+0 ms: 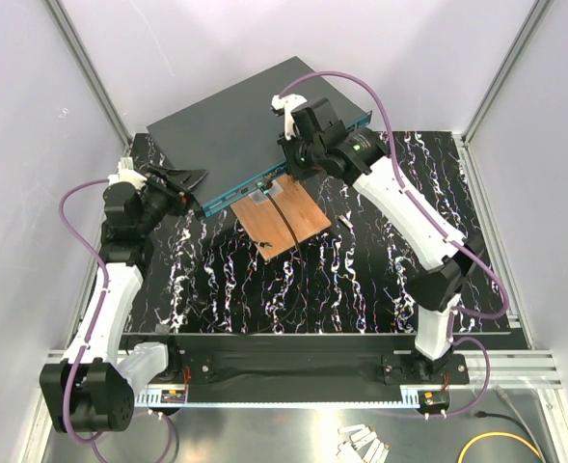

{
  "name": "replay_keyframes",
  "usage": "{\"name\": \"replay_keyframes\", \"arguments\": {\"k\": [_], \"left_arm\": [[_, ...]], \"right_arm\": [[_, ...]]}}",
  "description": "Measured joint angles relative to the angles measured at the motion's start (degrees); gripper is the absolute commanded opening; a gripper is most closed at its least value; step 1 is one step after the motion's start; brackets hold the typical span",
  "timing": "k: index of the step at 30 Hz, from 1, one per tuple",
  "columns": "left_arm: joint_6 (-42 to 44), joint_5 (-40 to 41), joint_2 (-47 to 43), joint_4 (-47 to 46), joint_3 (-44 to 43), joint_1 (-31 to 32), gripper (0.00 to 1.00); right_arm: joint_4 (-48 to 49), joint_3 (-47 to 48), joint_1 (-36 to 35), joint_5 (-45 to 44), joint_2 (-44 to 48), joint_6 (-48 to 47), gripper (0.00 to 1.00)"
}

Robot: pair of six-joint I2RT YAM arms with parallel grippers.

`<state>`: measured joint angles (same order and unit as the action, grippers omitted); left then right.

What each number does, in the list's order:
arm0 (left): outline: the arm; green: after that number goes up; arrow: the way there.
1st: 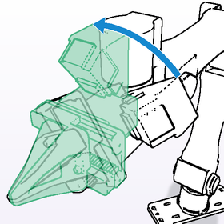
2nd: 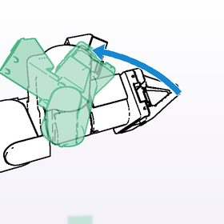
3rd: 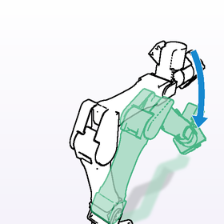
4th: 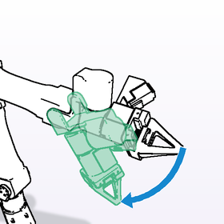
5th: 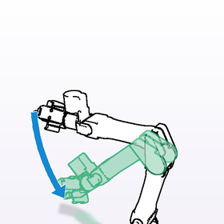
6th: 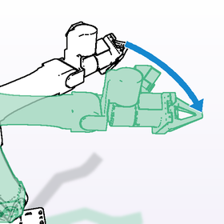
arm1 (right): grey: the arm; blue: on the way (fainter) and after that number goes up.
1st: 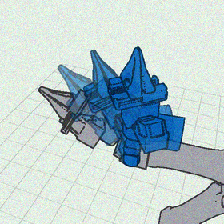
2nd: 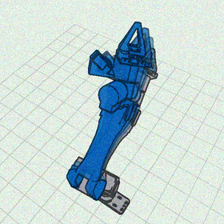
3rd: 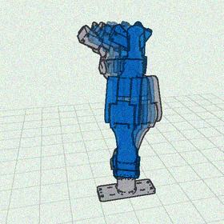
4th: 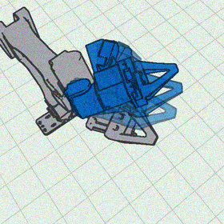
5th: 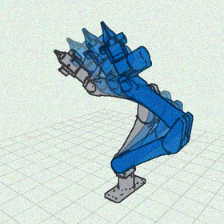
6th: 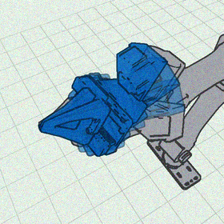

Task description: Insert the plug into the switch port

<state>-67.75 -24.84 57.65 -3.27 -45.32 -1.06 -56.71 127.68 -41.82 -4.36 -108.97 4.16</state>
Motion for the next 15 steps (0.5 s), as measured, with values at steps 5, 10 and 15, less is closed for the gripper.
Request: {"name": "replay_keyframes", "arguments": {"k": [5, 10, 15], "left_arm": [[0.6, -2.0, 0.8, 2.4, -1.7, -0.8, 0.28], [0.9, -4.8, 1.5, 3.7, -2.6, -2.3, 0.36], [1.4, -5.9, 1.7, 5.0, -3.6, -2.8, 0.63]], "right_arm": [[7.2, -12.3, 3.0, 2.8, 5.6, -2.0, 0.08], [9.1, -25.5, 8.2, 5.4, 13.3, -5.4, 0.15], [10.6, -39.2, 11.0, 6.9, 24.5, -9.1, 0.38]]}}
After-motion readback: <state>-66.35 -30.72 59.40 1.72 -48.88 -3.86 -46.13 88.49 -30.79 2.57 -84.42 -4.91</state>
